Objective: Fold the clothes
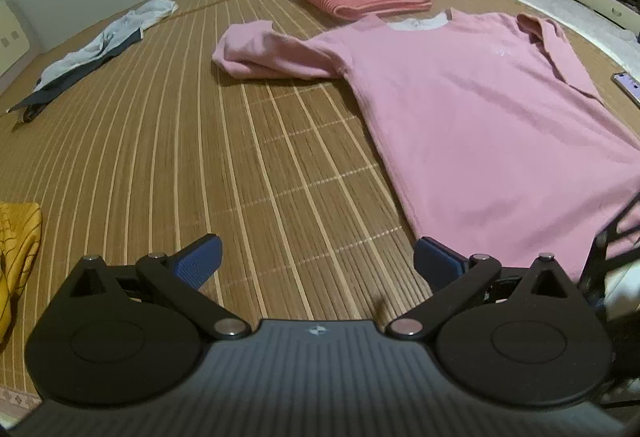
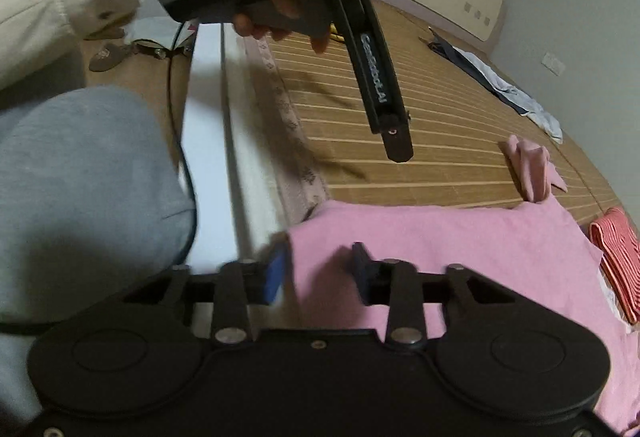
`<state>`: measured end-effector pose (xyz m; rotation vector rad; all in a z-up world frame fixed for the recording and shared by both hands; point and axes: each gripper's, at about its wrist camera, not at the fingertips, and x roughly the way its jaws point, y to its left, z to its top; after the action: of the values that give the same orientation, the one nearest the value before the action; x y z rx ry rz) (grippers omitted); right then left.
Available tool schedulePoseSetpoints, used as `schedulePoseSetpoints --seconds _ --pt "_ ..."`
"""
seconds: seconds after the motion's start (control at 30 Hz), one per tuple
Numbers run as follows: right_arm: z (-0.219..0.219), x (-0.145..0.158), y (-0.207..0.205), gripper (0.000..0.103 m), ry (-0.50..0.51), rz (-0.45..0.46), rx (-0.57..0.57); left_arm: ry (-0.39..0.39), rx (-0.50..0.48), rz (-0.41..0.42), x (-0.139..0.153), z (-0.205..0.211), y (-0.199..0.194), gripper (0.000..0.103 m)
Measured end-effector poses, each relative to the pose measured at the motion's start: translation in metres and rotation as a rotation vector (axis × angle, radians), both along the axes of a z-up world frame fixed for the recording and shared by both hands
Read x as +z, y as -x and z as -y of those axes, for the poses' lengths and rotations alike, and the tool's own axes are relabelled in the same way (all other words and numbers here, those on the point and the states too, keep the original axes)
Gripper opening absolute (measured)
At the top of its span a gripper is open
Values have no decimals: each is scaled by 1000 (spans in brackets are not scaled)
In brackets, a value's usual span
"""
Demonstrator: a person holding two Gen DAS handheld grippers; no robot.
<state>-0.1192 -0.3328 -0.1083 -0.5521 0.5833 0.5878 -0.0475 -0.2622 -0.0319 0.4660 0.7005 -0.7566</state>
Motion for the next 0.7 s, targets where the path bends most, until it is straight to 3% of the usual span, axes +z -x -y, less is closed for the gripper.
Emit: schedulePoseSetpoints --seconds 0.03,0.13,0.33,0.47,0.53,0.57,0.63,0.67,0.7 --pt "4 2 -5 1 -26 -18 -11 6 0 4 1 -1 1 103" --pt "35 28 -7 2 -195 -50 -76 24 32 20 -1 1 -10 103" --pt "96 93 -7 2 -466 -11 -89 61 162 24 3 -9 -27 103" --pt "86 90 -16 2 -477 -63 -31 47 194 28 2 -14 -31 103" --pt "65 71 -20 2 -438 -100 -1 38 194 29 1 -13 -31 103" --pt "55 61 -22 3 -420 -116 8 36 188 31 0 -13 -30 103" --pt "49 50 -23 17 -425 -144 15 30 178 36 -1 -11 -31 103" --pt "46 46 -23 31 -432 -157 17 27 171 36 -2 -9 -32 103" --pt "45 42 -22 37 -440 -170 19 26 159 36 -3 -5 -33 103"
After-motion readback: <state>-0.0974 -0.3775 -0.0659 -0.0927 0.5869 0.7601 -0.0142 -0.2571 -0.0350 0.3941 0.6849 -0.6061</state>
